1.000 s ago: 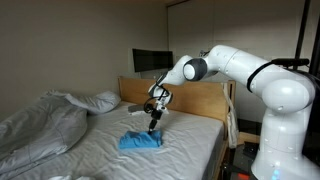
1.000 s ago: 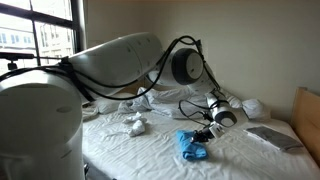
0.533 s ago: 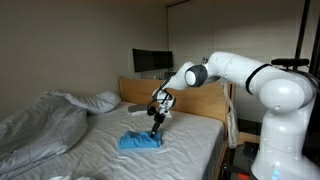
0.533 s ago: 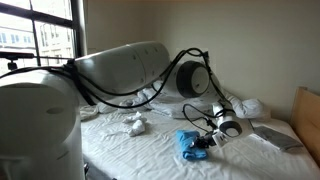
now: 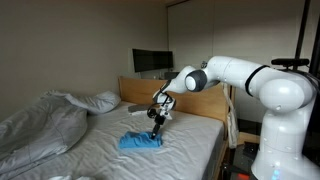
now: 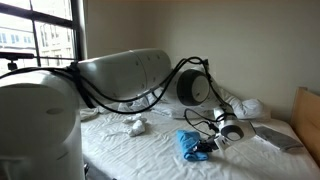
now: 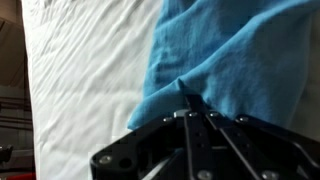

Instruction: Fold the blue cloth

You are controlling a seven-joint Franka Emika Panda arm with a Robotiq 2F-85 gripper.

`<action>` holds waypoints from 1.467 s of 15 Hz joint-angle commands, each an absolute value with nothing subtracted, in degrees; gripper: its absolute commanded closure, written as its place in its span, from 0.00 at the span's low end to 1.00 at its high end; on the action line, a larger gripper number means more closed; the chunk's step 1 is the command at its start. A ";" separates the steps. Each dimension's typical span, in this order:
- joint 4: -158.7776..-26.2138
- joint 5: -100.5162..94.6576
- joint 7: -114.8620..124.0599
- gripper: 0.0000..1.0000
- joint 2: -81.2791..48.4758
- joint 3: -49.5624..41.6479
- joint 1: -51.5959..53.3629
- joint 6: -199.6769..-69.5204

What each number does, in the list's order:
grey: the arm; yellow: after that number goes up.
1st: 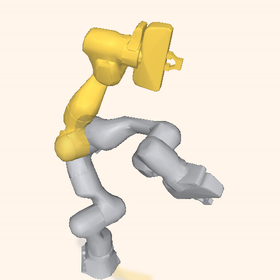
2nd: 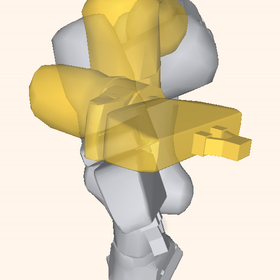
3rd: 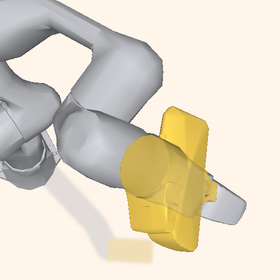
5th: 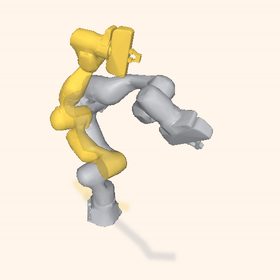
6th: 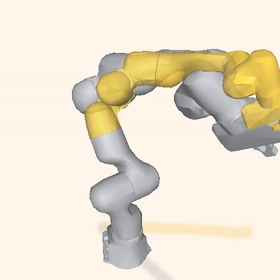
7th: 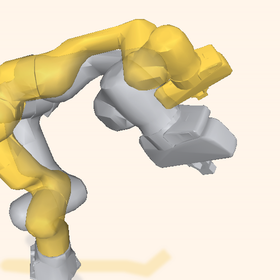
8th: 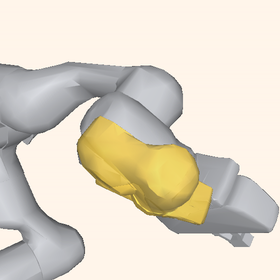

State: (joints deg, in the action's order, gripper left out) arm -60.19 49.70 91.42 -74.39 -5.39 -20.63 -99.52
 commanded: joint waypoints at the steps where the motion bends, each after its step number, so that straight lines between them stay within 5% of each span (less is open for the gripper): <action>1: -57.98 49.01 94.49 1.00 -75.82 -6.15 -21.06 -101.41; 22: -62.01 47.78 103.05 1.00 -68.08 -17.68 -14.79 -109.83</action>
State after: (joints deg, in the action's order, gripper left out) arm -58.29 49.05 102.38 -71.96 -15.89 -17.32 -107.31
